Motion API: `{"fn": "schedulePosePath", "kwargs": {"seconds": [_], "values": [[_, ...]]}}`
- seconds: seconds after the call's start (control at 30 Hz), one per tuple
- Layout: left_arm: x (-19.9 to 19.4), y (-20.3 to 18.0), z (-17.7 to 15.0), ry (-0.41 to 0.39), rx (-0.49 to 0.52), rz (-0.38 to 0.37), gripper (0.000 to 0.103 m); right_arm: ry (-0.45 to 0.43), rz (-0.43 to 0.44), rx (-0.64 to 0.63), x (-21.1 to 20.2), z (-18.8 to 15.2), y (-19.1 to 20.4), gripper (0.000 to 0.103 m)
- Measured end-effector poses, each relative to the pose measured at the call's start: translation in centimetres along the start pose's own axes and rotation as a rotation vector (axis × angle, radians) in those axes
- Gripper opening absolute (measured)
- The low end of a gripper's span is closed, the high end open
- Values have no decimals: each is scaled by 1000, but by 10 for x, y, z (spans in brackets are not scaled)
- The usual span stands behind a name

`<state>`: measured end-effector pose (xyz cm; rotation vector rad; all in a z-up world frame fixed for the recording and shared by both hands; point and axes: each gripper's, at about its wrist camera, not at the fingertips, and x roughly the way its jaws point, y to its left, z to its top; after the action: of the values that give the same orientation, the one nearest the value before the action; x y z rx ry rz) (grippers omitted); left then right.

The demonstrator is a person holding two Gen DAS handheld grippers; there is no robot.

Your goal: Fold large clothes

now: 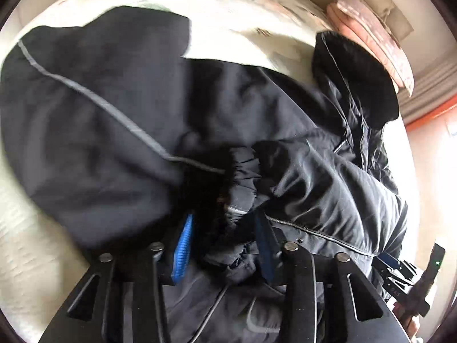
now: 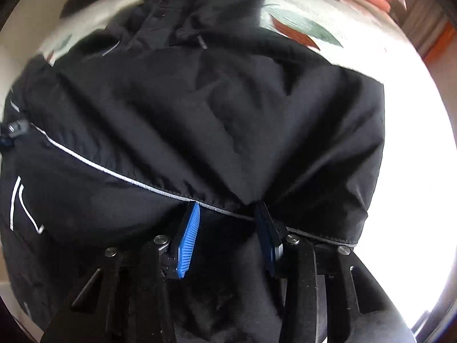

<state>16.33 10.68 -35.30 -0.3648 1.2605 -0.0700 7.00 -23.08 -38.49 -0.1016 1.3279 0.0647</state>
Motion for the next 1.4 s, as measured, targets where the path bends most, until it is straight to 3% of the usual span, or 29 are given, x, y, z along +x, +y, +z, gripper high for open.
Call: {"fn": "schedulePosePath", "kwargs": {"seconds": [0.1,0.23,0.33,0.43,0.53,0.57,0.63,0.73,0.83,0.9,1.03,1.1,1.17,1.23,1.33,1.4], "values": [[-34,-10,-1,-26,80,22,41,28,34,8,-8,21,3,43],[-70,-54,2,-82,210,12,46,-85,130,11,-45,45,4,44],[-52,-93,1,-53,271,-72,51,-90,193,38,-26,68,7,44],[8,-121,-1,33,286,-101,51,-73,212,31,8,85,23,44],[59,-110,-9,87,276,-86,49,-64,161,-40,31,77,38,44],[56,-101,-10,55,252,-139,49,-67,150,-53,30,78,41,44],[44,-90,-4,83,171,-167,46,-53,146,-73,26,80,43,44],[8,-86,-3,41,142,-105,42,-24,172,-79,12,82,41,44],[-27,-84,-10,-15,145,-65,45,-49,254,-83,-20,57,37,44],[-25,-71,-14,1,126,-35,46,-22,268,-97,-28,33,41,44],[10,-50,-22,97,93,12,45,57,201,-153,-18,-10,63,44],[25,-52,-25,108,125,29,45,61,192,-160,-7,-19,66,46],[29,-60,-25,99,186,41,53,72,241,-83,-3,-12,57,47],[28,-64,-26,102,230,39,54,99,275,2,-3,-5,44,47],[0,-57,-20,97,253,-36,52,127,218,42,-10,7,48,47],[-30,-42,-12,51,265,-65,53,113,181,65,-27,11,53,47]]}}
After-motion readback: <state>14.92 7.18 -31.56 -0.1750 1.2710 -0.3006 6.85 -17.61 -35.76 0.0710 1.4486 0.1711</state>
